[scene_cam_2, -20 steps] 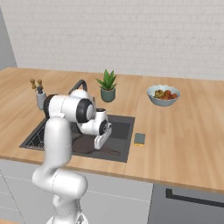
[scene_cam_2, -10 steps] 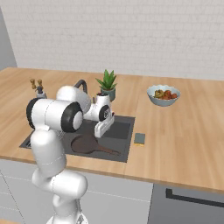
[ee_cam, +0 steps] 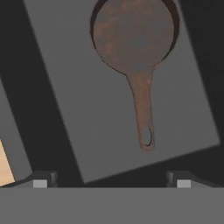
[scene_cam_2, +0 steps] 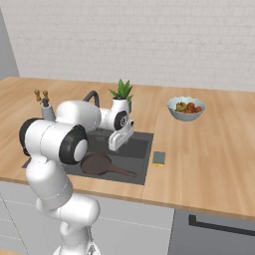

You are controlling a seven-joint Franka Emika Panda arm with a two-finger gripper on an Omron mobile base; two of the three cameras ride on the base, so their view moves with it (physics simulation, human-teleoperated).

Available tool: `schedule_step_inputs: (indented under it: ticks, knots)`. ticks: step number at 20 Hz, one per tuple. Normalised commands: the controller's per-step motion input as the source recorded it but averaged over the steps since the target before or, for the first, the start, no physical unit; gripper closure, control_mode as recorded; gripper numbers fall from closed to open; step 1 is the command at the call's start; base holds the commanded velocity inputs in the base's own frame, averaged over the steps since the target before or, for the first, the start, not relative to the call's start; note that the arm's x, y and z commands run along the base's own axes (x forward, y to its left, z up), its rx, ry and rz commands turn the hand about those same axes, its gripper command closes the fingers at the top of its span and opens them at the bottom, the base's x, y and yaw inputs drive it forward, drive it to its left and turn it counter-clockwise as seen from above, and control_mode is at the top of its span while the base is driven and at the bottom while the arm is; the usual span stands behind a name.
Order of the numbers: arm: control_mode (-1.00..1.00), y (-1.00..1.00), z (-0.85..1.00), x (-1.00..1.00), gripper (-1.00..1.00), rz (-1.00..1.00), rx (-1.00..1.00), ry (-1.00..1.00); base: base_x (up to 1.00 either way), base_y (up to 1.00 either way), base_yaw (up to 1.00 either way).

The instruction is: Pick the pan and sponge and place them into the sink. Then turn on the water.

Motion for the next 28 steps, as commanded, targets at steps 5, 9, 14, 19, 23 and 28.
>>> schedule_step_inputs:
  ticks: [5, 9, 14, 19, 23, 28]
  knots:
    - [-1.00, 0.00, 0.00, 0.00, -1.00, 0.00, 0.00, 0.00, 0.00, 0.00, 0.00]
    - [-1.00, 0.00, 0.05, -0.08, -1.00, -0.19, 0.00, 0.00, 0.00, 0.00, 0.00]
    - [-1.00, -0.19, 0.01, -0.01, -1.00, -0.62, 0.00, 0.05, 0.00, 0.00, 0.00]
    - [-1.00, -0.28, 0.00, -0.01, -1.00, -0.74, 0.00, 0.06, 0.00, 0.00, 0.00]
    - [-1.00, -0.23, 0.00, -0.07, -1.00, -0.71, 0.00, 0.04, 0.00, 0.00, 0.00]
    - [-1.00, 0.02, 0.00, 0.00, -1.00, -0.27, -0.01, 0.00, 0.00, 0.00, 0.00]
